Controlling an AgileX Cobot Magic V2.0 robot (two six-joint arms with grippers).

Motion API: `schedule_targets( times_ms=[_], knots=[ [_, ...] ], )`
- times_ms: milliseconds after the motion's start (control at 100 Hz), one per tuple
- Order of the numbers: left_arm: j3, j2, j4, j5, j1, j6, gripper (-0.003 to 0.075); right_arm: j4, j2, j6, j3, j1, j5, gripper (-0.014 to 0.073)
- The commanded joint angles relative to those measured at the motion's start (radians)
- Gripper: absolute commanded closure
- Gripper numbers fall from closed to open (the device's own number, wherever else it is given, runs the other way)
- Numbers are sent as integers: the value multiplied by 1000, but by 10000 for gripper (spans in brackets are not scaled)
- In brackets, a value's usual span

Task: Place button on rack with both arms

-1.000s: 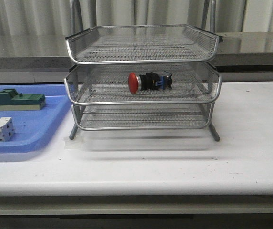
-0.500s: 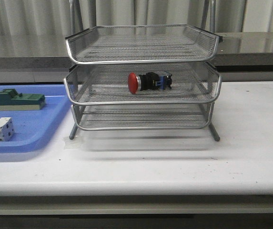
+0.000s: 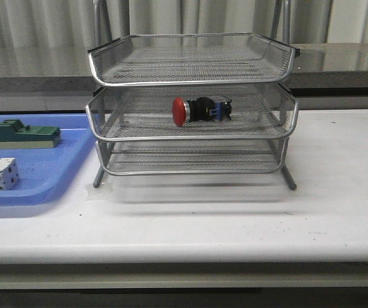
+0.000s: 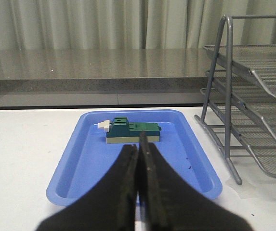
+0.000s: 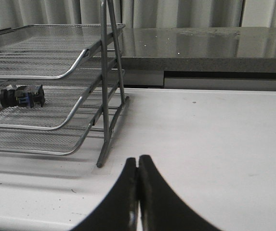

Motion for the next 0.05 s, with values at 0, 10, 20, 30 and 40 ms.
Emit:
schedule_targets(
  times_ms=[0, 10, 20, 30, 40],
  knots=[
    [44, -33, 0, -94, 3, -10, 740, -6, -20, 0, -17, -7, -83, 654],
    [44, -33, 0, -94, 3, -10, 740, -6, -20, 0, -17, -7, -83, 654],
    [44, -33, 0, -94, 3, -10, 740, -6, -20, 0, -17, -7, -83, 654],
    [44, -33, 0, -94, 3, -10, 740, -6, -20, 0, -17, -7, -83, 654],
    [44, -33, 0, -94, 3, -10, 740, -6, -20, 0, -17, -7, -83, 654]
  ],
)
